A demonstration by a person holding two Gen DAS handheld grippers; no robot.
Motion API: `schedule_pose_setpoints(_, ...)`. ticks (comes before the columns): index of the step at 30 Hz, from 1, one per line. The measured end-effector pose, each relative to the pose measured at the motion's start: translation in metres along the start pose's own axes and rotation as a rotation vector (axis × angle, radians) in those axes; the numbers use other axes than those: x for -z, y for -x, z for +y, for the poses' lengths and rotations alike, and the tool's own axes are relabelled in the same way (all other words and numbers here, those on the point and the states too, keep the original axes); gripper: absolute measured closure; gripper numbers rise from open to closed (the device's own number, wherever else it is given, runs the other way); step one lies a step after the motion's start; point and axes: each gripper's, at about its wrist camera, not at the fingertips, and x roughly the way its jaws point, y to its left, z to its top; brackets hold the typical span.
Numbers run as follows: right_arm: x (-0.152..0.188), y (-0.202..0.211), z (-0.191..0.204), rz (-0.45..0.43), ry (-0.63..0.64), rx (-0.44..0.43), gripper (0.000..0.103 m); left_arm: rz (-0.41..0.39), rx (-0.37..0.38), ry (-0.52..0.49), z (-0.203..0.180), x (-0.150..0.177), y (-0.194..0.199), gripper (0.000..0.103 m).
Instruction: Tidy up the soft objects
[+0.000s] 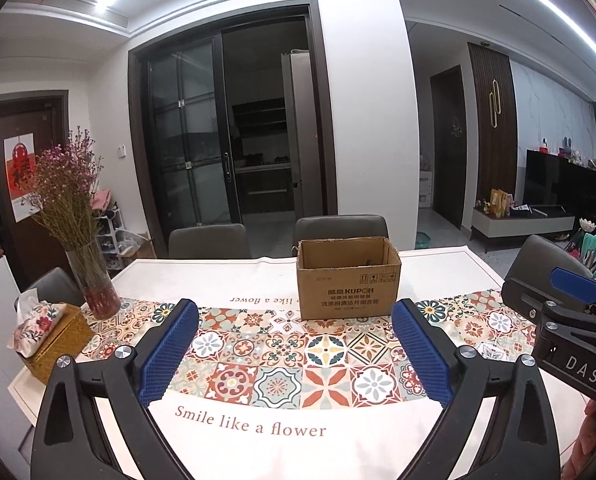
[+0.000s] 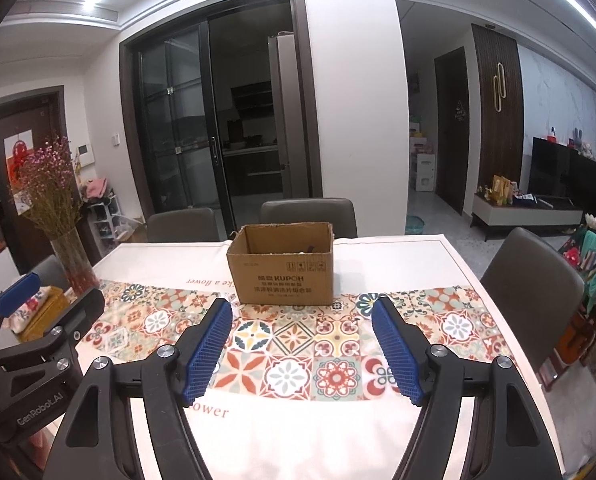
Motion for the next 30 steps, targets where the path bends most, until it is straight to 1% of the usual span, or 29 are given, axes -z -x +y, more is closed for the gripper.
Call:
schedule_pose_setpoints(3,0.003,0.01,0.0,-0.007,0.005,0.005,0.03,-0.003,-0.001,-0.002,-0.002,0.004,0.01,0.003)
schedule_pose_setpoints(5,0.006,0.017,-0.001,-0.011,0.009,0.01,0.03,-0.008,-0.003,-0.002,-0.004,0.006,0.017,0.001)
schedule_pose_setpoints(9,0.009,0.028,-0.003,-0.018,0.007,0.017,0.027,-0.011,0.001,-0.002,-0.006,0.008,0.025,0.0)
schedule_pose_setpoints(13,0.012,0.035,-0.003,-0.021,0.004,0.018,0.027,-0.017,0.005,-0.005,-0.006,0.008,0.032,0.0)
schedule_pose_setpoints(18,0.012,0.039,-0.004,-0.023,0.003,0.018,0.027,-0.015,-0.01,-0.01,-0.007,0.007,0.035,0.0)
schedule_pose_setpoints(30,0.015,0.043,-0.005,-0.026,-0.002,0.016,0.027,-0.027,0.004,-0.013,-0.01,0.01,0.043,0.0)
